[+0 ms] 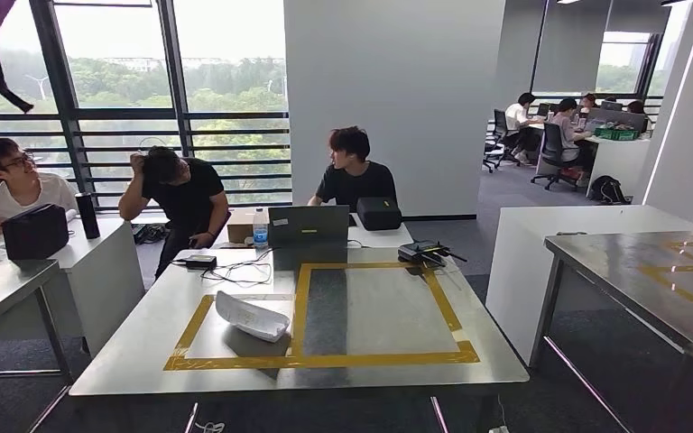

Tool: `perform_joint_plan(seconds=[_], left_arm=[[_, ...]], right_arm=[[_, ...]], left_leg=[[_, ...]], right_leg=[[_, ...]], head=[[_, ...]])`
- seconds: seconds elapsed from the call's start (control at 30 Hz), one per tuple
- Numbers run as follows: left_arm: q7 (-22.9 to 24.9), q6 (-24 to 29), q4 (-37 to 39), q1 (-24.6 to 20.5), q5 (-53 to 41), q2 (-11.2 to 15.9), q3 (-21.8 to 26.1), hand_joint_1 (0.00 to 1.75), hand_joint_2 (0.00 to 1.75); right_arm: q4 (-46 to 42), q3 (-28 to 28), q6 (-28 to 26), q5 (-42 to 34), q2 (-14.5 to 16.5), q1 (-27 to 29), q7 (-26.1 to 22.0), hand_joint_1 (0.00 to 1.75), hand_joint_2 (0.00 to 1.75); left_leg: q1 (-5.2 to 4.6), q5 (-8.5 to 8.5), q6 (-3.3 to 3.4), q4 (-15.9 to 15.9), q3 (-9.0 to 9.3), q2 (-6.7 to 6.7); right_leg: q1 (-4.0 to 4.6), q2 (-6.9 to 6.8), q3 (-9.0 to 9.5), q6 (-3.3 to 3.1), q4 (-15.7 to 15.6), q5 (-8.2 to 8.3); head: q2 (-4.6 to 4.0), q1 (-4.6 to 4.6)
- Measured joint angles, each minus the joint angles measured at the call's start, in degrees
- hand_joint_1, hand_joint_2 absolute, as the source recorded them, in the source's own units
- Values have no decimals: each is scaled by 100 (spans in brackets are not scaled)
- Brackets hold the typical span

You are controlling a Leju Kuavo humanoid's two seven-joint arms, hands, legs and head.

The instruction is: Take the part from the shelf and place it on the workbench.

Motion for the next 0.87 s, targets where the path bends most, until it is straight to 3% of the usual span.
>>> perform_joint_plan(seconds=[0.03,0.07,0.1,0.13,0.2,0.23,0.27,0.33,0.4,0.43,0.5,0.57,0.6,0.63,0.67,0.7,0.77,0.8,0.87], left_arm=[[252,-12,80,25,101,-10,149,0,0],[451,-4,149,36,162,-20,273,0,0],[590,1,205,42,204,-28,375,0,0],[651,-27,248,47,245,-37,464,0,0],[563,-219,295,62,314,-51,602,0,0],[424,-408,308,73,334,-55,656,0,44],[241,-625,317,85,325,-52,690,0,87],[-179,-1051,329,98,262,-39,726,0,175],[-498,-1316,341,96,124,-25,736,0,175],[-621,-1406,348,96,22,-19,733,0,175],[-825,-1546,362,86,-164,-13,713,0,175],[-933,-1606,372,53,-253,-15,673,0,175],[-941,-1613,383,41,-266,-17,647,0,175],[-928,-1613,401,48,-272,-20,615,0,175],[-910,-1612,424,72,-273,-22,576,0,175],[-889,-1611,447,108,-273,-23,532,0,175],[-854,-1609,481,180,-272,-23,440,0,175],[-838,-1605,492,208,-272,-24,396,0,175],[-811,-1596,504,245,-271,-24,331,0,175]], right_arm=[[0,-1,-3,22,-1,7,40,0,0],[0,-1,-1,49,-1,12,61,0,0],[0,-1,2,78,0,13,74,0,0],[0,-1,4,107,2,14,90,0,44],[0,-1,-16,150,6,13,138,0,131],[0,-1,-39,157,7,7,162,0,175],[0,-1,-68,146,8,0,169,0,175],[1,-1,-117,99,14,-18,158,0,175],[3,-1,-136,62,29,-33,154,0,175],[4,-2,-140,53,39,-43,166,0,175],[6,-9,-160,42,62,-61,209,0,175],[5,-20,-198,29,79,-70,275,0,175],[-2,-8,-219,10,85,-75,309,0,175],[-20,33,-237,-35,89,-79,334,0,175],[-49,105,-252,-111,91,-84,347,0,175],[-86,203,-266,-214,93,-89,355,0,175],[-176,429,-292,-458,97,-99,354,0,175],[-221,545,-306,-582,97,-104,352,0,175],[-286,724,-325,-771,94,-113,347,0,175]], left_leg=[[-9,68,22,9,-94,-3],[-19,138,30,27,-191,-6],[-28,204,32,52,-289,-7],[-35,260,29,87,-395,-8],[-40,350,4,179,-608,-10],[-44,387,-18,229,-699,-10],[-48,419,-46,272,-758,-12],[-51,480,-113,305,-790,-8],[-37,531,-194,294,-788,-7],[-27,477,-237,330,-815,-13],[-7,98,-316,674,-941,-27],[7,-404,-378,1368,-1140,-32],[15,-525,-398,1675,-1202,-32],[22,-523,-408,1824,-1184,-31],[27,-421,-408,1746,-1053,-31],[30,-271,-399,1443,-810,-31],[22,-84,-347,575,-225,-32],[9,-56,-312,269,-34,-34],[-14,-69,-256,78,69,-40]], right_leg=[[5,0,-91,4,370,-301],[11,1,-153,4,730,-499],[17,2,-163,-1,994,-564],[24,1,-87,-12,1087,-468],[40,1,342,-47,714,-100],[53,2,652,-75,319,-59],[70,4,925,-104,-72,-122],[103,3,1196,-166,-553,-353],[109,-10,1171,-244,-624,-320],[103,-17,1143,-290,-634,-268],[77,-35,1060,-358,-656,-153],[72,-61,955,-377,-652,-68],[72,-74,902,-375,-649,-31],[72,-84,856,-370,-646,1],[70,-86,821,-361,-644,27],[68,-84,801,-349,-642,47],[69,-80,778,-308,-634,78],[74,-83,772,-278,-631,94],[85,-89,757,-229,-628,121]], head=[[2,7],[2,8],[3,10],[3,11],[3,15],[4,17],[5,19],[6,12],[5,8],[5,6],[4,1],[4,-6],[4,-8],[4,-9],[4,-11],[4,-13],[3,-17],[4,-16],[4,-14]])
